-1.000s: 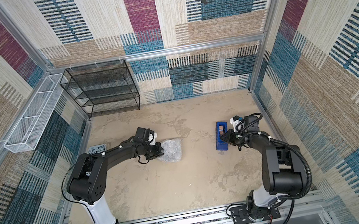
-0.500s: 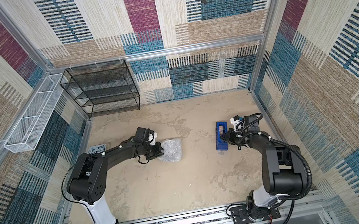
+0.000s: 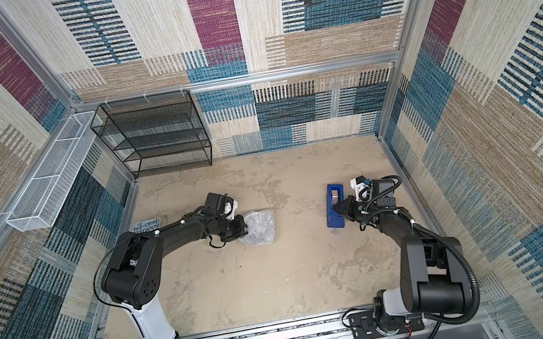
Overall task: Wrap bowls in bubble wrap
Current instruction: Tear off the tape using the Tape Cutter.
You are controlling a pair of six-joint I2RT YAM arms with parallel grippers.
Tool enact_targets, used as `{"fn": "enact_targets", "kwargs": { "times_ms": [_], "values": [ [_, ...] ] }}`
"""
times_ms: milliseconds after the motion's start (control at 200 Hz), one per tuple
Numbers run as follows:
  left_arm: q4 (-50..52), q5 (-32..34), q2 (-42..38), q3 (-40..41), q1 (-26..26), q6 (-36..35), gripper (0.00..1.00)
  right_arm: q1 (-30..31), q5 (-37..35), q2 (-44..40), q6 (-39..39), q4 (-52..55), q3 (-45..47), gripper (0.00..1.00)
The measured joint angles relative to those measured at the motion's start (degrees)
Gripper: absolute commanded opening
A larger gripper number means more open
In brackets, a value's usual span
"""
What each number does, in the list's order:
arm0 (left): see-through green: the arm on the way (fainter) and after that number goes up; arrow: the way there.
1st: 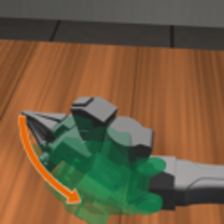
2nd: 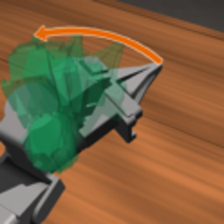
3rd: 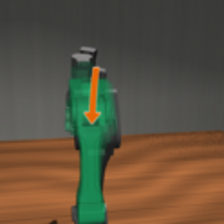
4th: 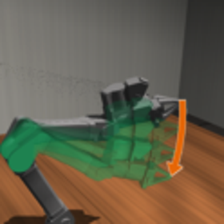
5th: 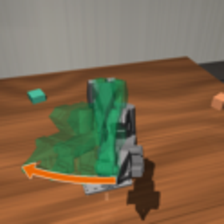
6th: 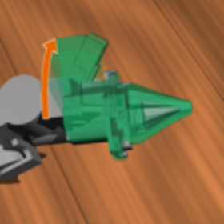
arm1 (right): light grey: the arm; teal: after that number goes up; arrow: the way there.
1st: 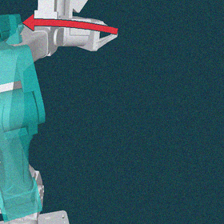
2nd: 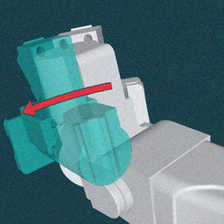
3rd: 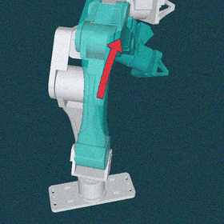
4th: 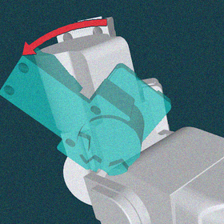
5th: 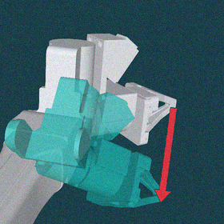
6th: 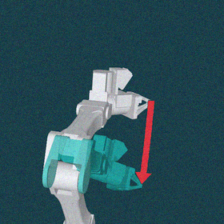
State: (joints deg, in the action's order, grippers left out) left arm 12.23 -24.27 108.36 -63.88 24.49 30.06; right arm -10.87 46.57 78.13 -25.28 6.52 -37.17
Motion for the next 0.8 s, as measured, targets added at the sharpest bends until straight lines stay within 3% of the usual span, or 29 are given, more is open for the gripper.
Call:
{"fn": "enact_targets", "kwargs": {
  "times_ms": [801],
  "values": [
    [-2.1, -1.2, 0.7, 0.1, 0.0, 0.0, 0.0, 0.0, -0.5, -18.0, -4.0, 2.8, 12.4, 0.0]
  ]
}}
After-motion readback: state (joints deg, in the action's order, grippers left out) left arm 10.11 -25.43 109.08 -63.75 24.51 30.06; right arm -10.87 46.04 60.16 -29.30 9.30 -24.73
